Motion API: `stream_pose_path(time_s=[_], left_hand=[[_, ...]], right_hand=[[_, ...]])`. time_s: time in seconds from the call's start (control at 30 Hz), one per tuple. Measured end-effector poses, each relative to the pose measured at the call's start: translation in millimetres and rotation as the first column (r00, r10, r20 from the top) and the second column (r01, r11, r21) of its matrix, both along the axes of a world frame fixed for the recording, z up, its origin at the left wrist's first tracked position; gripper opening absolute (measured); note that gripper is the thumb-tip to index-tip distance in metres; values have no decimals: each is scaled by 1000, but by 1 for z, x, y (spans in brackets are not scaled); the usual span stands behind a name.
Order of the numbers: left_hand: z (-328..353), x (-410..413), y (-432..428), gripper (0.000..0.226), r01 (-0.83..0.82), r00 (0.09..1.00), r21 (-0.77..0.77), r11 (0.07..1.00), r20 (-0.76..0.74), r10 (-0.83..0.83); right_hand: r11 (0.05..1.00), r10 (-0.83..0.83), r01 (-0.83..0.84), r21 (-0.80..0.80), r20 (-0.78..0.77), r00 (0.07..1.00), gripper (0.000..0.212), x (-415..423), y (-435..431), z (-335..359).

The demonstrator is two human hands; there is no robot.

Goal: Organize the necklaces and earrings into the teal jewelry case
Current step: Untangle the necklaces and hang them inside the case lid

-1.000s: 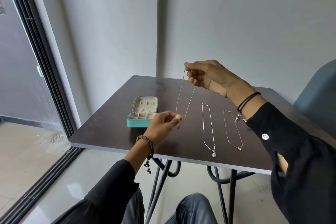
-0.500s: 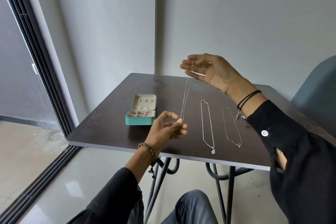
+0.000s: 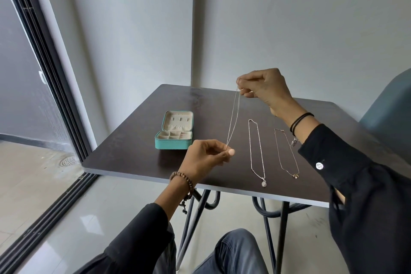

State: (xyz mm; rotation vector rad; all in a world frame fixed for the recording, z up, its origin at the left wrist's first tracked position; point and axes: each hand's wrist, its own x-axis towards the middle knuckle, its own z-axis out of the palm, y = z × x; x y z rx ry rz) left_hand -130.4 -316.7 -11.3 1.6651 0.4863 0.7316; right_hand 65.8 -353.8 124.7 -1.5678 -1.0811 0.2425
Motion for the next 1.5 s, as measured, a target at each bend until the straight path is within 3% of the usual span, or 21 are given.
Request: stream_pose_path(time_s=[0.2, 0.47, 0.8, 0.93, 1.03, 1.17, 1.3, 1.5], left_hand=[[-6, 0, 2, 17, -23, 998, 33, 999, -53, 25], [-11, -2, -4, 19, -42, 999, -88, 995, -10, 41], [-15, 5, -9, 19, -74, 996, -86, 994, -52, 70], [-13, 7, -7, 17, -72, 993, -104, 992, -104, 61], [-11, 6, -5, 20, -103, 978, -27, 994, -188, 96], [-14, 4, -2, 23, -124, 962, 92, 988, -233, 142], [-16, 6, 0, 23, -109, 939, 256, 961, -292, 184], [-12, 10, 6, 12, -57, 900, 336, 940, -391, 194]], right_hand=[[1000, -21, 21, 7, 32, 999, 12, 3, 4, -2], [995, 89, -96, -13, -279, 956, 10, -2, 1, 6], [987, 122, -151, -51, -370, 921, 5, 11, 13, -6], [985, 101, -139, -103, -312, 945, 9, 22, 22, -21], [983, 68, -99, -157, -193, 979, 17, 30, 31, -38], [977, 19, -29, -211, -47, 999, 10, 37, 43, -61], [968, -10, 18, -252, 36, 999, 7, 42, 58, -86], [943, 56, -12, -334, 125, 991, 4, 46, 80, -114]])
